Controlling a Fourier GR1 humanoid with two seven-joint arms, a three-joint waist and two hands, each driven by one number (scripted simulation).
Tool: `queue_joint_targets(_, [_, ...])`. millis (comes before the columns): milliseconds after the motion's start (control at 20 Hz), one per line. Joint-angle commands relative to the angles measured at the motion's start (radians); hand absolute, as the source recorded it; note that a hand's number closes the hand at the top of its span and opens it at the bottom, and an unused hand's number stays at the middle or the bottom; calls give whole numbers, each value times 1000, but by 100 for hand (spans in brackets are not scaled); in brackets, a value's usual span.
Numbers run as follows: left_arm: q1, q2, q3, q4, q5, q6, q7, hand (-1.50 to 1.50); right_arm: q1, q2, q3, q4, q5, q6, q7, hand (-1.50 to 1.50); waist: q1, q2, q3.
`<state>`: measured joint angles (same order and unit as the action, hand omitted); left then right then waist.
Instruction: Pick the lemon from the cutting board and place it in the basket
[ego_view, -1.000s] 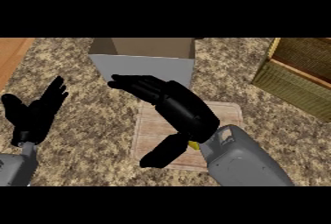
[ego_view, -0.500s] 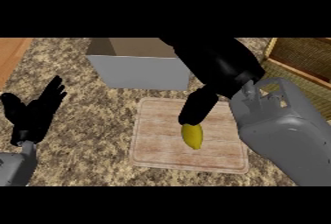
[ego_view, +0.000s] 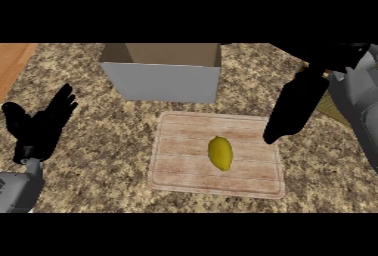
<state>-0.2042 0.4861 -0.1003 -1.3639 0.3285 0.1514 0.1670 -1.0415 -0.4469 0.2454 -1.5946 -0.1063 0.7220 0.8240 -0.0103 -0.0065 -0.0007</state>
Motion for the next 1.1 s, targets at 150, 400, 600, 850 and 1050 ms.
queue_joint_targets(150, [11, -24, 41, 83, -19, -55, -88, 0, 139, -26, -69, -136, -157, 15, 113, -150, 2, 4, 0])
queue_joint_targets(400, [17, -21, 36, -37, -31, -28, 41, 0, 334, -71, -183, -265, -111, 13, -44, -150, 6, 4, 1])
queue_joint_targets(600, [4, -30, 59, -25, -59, -39, 23, 0, 482, -3, -143, -333, 40, 12, -144, -150, 9, 6, 1])
queue_joint_targets(850, [-31, -77, 42, -6, -88, -32, 30, 0, 618, 74, -83, -311, 295, -60, -372, -150, 11, 9, 2])
queue_joint_targets(1050, [26, -74, 68, -41, -83, -51, 27, 0, 641, 135, -21, -191, 450, -174, -526, -150, 18, 8, 1])
